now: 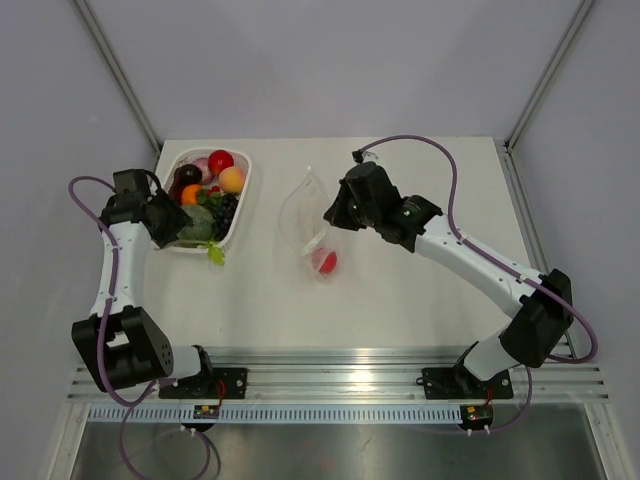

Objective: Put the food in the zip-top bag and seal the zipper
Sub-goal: Pick up the fake fruit from the bin.

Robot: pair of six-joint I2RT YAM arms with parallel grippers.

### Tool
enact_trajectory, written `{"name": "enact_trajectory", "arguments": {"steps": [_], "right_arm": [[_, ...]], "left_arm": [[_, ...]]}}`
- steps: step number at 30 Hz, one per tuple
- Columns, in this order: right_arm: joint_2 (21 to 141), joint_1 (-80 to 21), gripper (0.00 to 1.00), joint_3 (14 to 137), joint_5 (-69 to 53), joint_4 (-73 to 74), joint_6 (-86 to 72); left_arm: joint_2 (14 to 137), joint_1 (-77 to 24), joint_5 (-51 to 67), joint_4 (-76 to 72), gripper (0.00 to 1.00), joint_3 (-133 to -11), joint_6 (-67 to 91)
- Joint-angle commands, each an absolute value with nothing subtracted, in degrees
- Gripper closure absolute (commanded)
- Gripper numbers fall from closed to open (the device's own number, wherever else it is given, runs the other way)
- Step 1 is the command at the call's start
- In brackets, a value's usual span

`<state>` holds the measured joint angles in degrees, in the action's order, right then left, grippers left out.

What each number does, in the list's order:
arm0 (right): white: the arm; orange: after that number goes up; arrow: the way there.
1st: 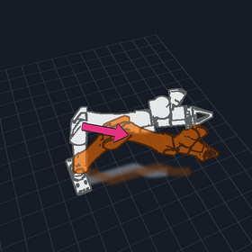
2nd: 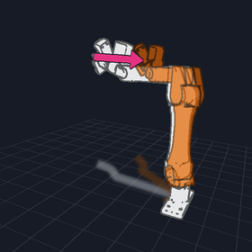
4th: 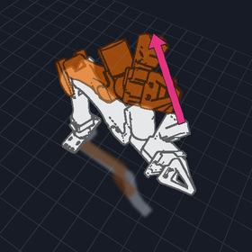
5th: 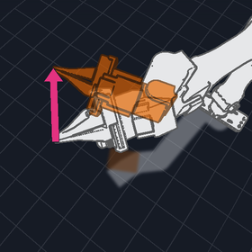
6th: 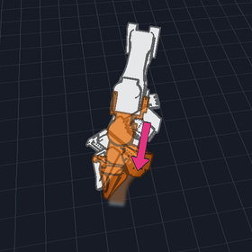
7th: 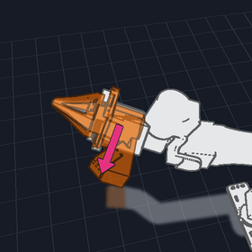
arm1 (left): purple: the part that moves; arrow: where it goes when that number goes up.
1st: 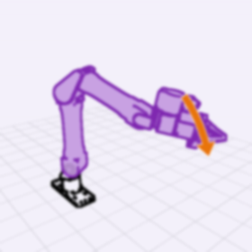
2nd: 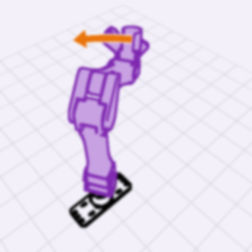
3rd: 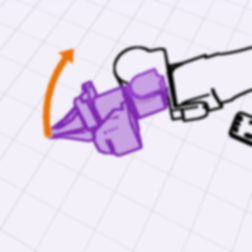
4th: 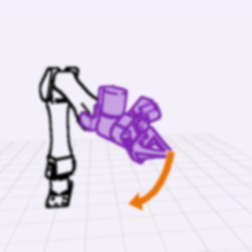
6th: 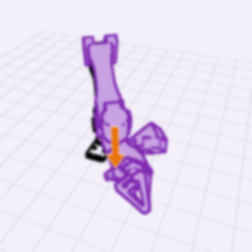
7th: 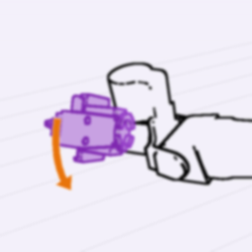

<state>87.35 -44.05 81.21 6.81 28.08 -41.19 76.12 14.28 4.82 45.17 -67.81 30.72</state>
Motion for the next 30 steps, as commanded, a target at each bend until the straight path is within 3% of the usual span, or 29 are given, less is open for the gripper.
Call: {"name": "enact_trajectory", "arguments": {"steps": [1, 5, 8, 11, 17, 26, 30], "right_arm": [[86.66, -44.21, 1.00, 80.42, 6.15, 25.40, -40.43], [86.66, -44.21, 1.00, 80.42, 5.98, 25.40, -40.34], [86.40, -44.30, 1.00, 80.07, 5.54, 25.23, -40.17], [86.31, -44.30, 1.00, 79.80, 5.36, 24.96, -40.34], [86.40, -44.21, 1.00, 79.28, 4.92, 24.26, -40.60], [87.10, -44.30, 1.00, 78.92, 4.57, 23.82, -40.96], [87.01, -44.21, 1.00, 78.66, 4.66, 23.82, -41.22]], "left_arm": [[74.71, 15.20, 3.87, 39.47, 0.49, -65.06, 33.48], [73.92, 15.56, 5.10, 35.69, 0.53, -60.65, 36.38], [71.55, 15.64, 2.99, 30.87, 0.44, -56.45, 38.67], [71.89, 15.73, 3.16, 29.10, 0.43, -54.67, 39.72], [72.68, 15.64, 0.27, 24.36, 0.53, -52.21, 41.74], [75.24, 15.64, -1.32, 20.83, 0.57, -50.71, 41.48], [73.30, 15.73, -1.40, 19.60, 0.65, -49.13, 41.31]]}}
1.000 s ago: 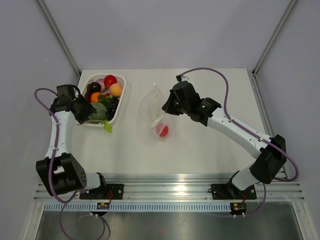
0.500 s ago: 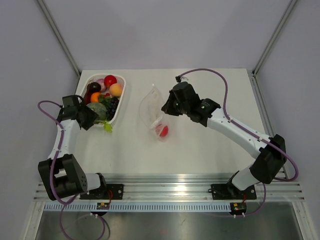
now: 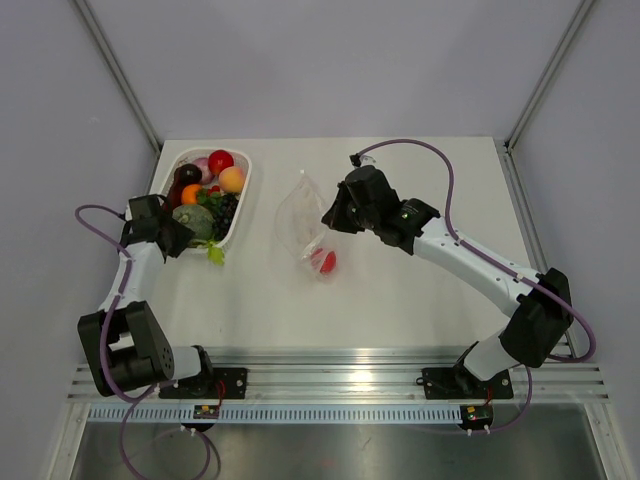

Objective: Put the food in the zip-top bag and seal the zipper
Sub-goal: Pick up the fake fruit from the bin.

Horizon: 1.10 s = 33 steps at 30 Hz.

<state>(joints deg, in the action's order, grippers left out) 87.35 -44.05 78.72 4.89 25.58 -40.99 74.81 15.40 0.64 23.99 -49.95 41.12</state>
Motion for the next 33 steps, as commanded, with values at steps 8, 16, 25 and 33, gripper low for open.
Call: {"name": "enact_trajectory", "arguments": {"steps": [8, 16, 25, 33], "right_arm": [[87.10, -44.30, 1.00, 78.31, 4.57, 23.82, -41.75], [88.15, -44.30, 1.00, 79.63, 3.87, 23.99, -41.84], [89.47, -44.30, 1.00, 81.38, 3.34, 24.17, -41.75], [92.28, -44.21, 1.00, 83.93, 2.55, 23.91, -41.92]], "left_arm": [[71.46, 15.65, -1.94, 23.11, 1.00, -54.13, 39.56], [73.12, 15.73, -0.35, 25.05, 1.00, -64.24, 34.46], [71.28, 15.29, 7.55, 27.24, 1.00, -71.62, 30.68], [68.82, 8.19, 20.81, 36.11, 1.00, -81.82, 26.81]]}}
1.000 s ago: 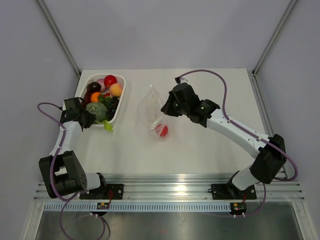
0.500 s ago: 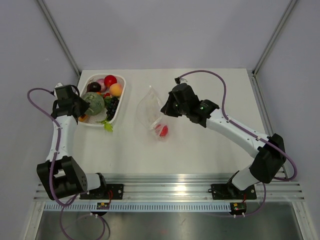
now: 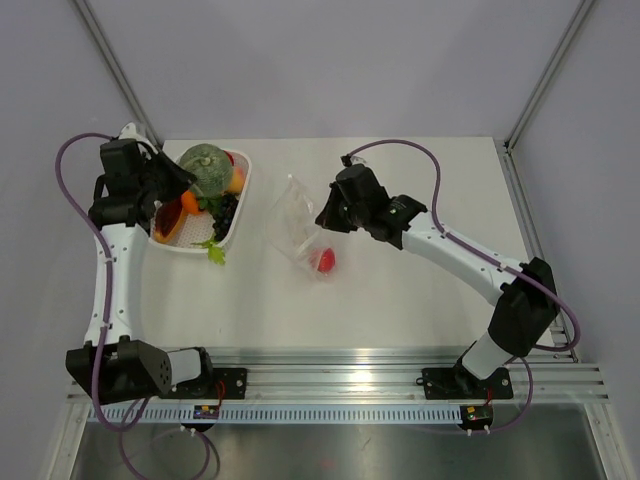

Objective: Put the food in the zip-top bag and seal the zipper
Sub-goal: Pick up the fake fruit from the bin, then place the fake fruit in the zipper food storage bag.

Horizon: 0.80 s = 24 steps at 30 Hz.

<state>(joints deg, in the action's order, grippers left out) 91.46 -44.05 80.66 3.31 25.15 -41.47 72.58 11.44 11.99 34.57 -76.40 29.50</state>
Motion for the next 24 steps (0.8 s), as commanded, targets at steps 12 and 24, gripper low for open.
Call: {"name": "enact_trajectory", "arguments": {"steps": [12, 24], "right_arm": [[93.43, -44.21, 1.00, 84.99, 2.37, 23.82, -42.80], [92.46, -44.30, 1.00, 84.46, 2.11, 23.90, -43.51]], "left_arm": [[65.83, 1.94, 43.40, 47.81, 1.00, -87.45, 25.84], [66.34, -4.31, 45.00, 41.31, 1.00, -74.71, 28.48]]}}
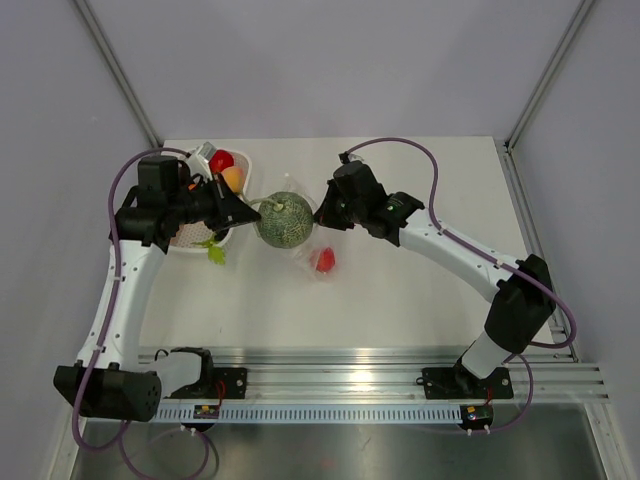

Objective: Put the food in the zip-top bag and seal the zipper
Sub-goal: Place the fake fruit in the zipper food storage bag.

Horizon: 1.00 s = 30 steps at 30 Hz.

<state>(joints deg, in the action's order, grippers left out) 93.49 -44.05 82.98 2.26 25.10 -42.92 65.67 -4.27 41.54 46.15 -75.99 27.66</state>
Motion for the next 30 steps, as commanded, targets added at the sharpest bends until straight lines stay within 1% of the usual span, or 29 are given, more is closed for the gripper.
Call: {"name": "enact_trajectory", "arguments": {"steps": [1, 5, 13, 19, 20, 25, 30], "right_arm": [[92.11, -44.21, 1.00, 84.46, 2.11, 24.08, -43.59], [90.88, -44.30, 1.00, 83.33, 2.46, 23.82, -43.86], [90.61, -44.30, 1.00, 83.06, 0.35, 23.12, -44.21], [91.41, -44.65, 1.00, 83.85, 0.26, 22.85, -44.21], [91.32, -44.65, 1.00, 84.11, -1.22, 22.85, -44.30], [90.00, -44.91, 1.00, 84.46, -2.28, 23.47, -43.60], [90.70, -45.00, 1.00, 85.17, -3.34, 23.38, -43.42]], "left_arm": [[67.14, -4.31, 45.96, 41.83, 1.00, -74.27, 28.04], [69.43, -4.31, 43.16, 41.93, 1.00, -71.55, 26.55], [71.97, -5.44, 42.54, 34.55, 1.00, -67.15, 29.97], [75.76, -10.81, 38.32, 33.22, 1.00, -68.64, 30.24], [76.98, -11.59, 37.71, 33.40, 1.00, -69.08, 29.54], [79.89, -12.48, 34.37, 34.80, 1.00, -71.10, 27.78], [84.45, -14.67, 33.40, 34.10, 1.00, -72.95, 27.51]]}}
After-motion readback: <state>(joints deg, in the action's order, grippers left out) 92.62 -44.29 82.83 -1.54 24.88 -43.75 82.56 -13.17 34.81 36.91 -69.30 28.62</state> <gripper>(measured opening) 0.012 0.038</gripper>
